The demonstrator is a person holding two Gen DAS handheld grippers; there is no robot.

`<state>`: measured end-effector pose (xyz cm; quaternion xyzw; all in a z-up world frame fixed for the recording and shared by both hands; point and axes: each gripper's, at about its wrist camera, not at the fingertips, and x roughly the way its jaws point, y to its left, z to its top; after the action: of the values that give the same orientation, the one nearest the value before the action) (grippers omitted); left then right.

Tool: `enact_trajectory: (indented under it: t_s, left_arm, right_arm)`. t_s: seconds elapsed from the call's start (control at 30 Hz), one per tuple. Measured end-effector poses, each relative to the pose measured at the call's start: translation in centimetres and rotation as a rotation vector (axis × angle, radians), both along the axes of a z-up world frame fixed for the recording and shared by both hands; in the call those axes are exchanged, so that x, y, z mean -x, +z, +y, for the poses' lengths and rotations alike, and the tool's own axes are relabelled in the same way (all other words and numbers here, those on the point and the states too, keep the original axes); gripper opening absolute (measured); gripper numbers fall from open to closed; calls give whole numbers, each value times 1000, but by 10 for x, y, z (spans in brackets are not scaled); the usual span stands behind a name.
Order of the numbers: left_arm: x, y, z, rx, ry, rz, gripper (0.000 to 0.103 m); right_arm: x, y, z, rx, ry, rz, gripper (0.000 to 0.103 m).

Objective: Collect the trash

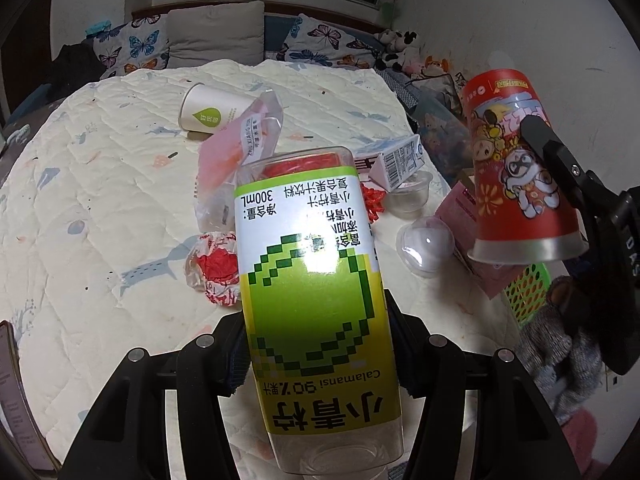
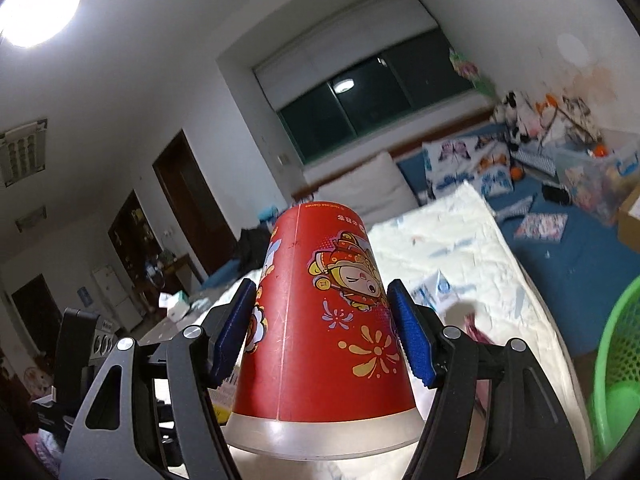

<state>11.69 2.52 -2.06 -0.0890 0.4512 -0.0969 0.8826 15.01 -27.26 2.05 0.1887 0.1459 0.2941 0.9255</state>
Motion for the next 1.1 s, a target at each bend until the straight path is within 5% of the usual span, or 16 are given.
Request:
enact_trajectory:
  t_s: [0.3, 0.67, 1.1]
  left_arm:
    - [5, 7, 4, 6, -6, -19, 55]
    - [6, 5, 12, 27, 6, -13, 52]
    - [10, -1, 10, 21, -12, -22, 52]
  right_arm:
    - [1, 4, 5, -13, -42, -44, 67]
    - [-21, -35, 33, 195, 39, 277, 68]
    - [-44, -46, 51, 354, 72, 399, 72]
